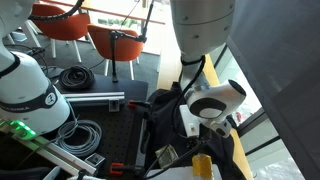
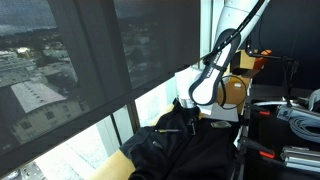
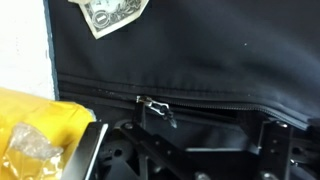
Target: Close the zip of the jersey
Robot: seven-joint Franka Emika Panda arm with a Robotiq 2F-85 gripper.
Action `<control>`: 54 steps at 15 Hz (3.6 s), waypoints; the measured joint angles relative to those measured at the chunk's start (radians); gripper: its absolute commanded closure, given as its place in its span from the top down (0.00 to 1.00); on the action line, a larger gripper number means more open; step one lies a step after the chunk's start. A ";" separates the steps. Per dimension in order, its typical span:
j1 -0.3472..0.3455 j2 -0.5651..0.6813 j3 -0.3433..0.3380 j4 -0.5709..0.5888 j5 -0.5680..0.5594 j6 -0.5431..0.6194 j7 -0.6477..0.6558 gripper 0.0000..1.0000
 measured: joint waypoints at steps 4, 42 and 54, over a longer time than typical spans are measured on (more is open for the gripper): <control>0.000 0.000 -0.002 0.001 -0.001 0.000 0.001 0.78; 0.005 -0.071 -0.022 -0.060 -0.024 0.001 0.001 0.68; -0.003 -0.070 -0.050 -0.071 -0.037 0.028 0.005 0.28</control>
